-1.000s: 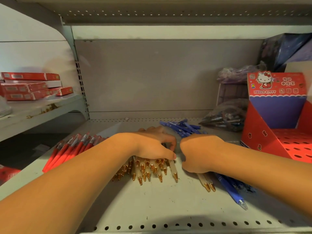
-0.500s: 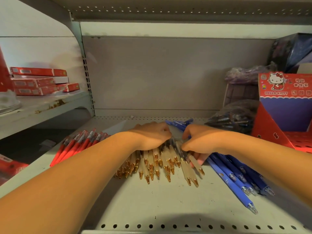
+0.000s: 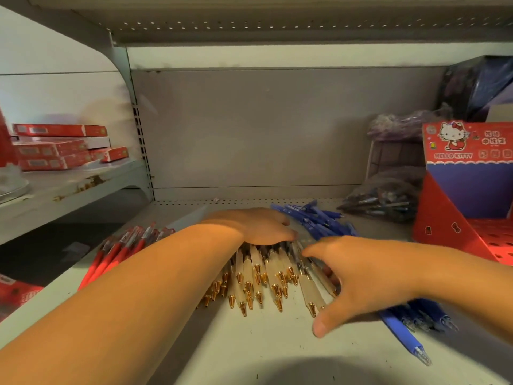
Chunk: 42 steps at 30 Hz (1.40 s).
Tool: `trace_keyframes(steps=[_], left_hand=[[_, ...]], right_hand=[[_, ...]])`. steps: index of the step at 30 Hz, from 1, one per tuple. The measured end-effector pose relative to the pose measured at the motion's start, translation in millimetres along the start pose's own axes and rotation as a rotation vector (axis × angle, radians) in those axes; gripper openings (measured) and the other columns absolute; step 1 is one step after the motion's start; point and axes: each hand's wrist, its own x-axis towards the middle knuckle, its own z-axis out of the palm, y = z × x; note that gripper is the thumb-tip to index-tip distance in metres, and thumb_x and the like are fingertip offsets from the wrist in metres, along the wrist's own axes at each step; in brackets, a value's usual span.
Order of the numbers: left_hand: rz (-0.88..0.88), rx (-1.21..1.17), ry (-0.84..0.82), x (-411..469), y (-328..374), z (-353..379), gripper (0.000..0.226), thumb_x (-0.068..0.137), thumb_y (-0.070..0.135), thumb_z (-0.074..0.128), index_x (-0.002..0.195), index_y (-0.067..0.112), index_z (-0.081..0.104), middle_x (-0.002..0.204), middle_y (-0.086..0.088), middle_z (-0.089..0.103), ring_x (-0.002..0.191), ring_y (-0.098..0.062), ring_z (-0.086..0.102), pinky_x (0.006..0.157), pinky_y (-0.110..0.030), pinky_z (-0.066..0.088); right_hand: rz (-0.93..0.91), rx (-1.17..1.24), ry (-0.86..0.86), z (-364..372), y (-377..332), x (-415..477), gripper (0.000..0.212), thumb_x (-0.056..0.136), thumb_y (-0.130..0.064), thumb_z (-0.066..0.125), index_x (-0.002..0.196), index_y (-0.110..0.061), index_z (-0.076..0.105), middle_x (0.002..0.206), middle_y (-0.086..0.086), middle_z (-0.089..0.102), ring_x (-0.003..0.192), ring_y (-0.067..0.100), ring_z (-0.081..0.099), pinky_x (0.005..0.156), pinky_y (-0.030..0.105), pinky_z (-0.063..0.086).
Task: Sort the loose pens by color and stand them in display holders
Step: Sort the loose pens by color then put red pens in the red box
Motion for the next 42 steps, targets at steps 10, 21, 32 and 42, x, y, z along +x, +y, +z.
trace_keyframes(steps=[10, 21, 32, 42], left_hand=[[-0.028, -0.047, 0.078, 6.9, -3.3, 9.6, 0.040, 0.096, 0.054, 0.047, 0.088, 0.020, 0.066, 0.076, 0.002, 0.061, 0.066, -0.010, 0.054, 0.061, -0.026, 0.039], [0.022, -0.174, 0.195, -0.8, -8.7, 5.4, 0.033, 0.094, 0.049, 0.056, 0.113, 0.024, 0.063, 0.109, 0.005, 0.062, 0.099, -0.011, 0.057, 0.083, -0.028, 0.045], [-0.027, -0.061, 0.115, 4.8, -6.0, 10.3, 0.038, 0.094, 0.053, 0.052, 0.094, 0.018, 0.067, 0.088, -0.004, 0.069, 0.075, -0.014, 0.062, 0.062, -0.024, 0.042], [-0.003, -0.044, 0.102, -0.2, -0.8, 7.6, 0.041, 0.090, 0.054, 0.056, 0.104, 0.017, 0.067, 0.100, -0.004, 0.068, 0.090, -0.017, 0.064, 0.085, -0.034, 0.052]], right_hand=[[-0.093, 0.153, 0.247, 24.3, 10.6, 8.1, 0.075, 0.060, -0.079, 0.068, 0.121, -0.038, 0.053, 0.108, -0.017, 0.049, 0.096, 0.001, 0.056, 0.086, 0.023, 0.051], [-0.129, 0.460, 0.235, 27.4, 8.3, 15.1, 0.085, 0.056, -0.070, 0.080, 0.130, -0.049, 0.044, 0.127, -0.033, 0.049, 0.111, -0.015, 0.052, 0.096, 0.012, 0.047], [-0.047, 0.190, 0.168, 18.0, 6.6, 5.3, 0.077, 0.060, -0.077, 0.070, 0.124, -0.038, 0.054, 0.113, -0.018, 0.061, 0.100, -0.003, 0.058, 0.086, 0.022, 0.053], [-0.134, 0.286, 0.275, 29.6, 12.2, 21.0, 0.073, 0.059, -0.070, 0.076, 0.122, -0.047, 0.048, 0.108, -0.025, 0.051, 0.102, -0.009, 0.048, 0.088, 0.015, 0.047]])
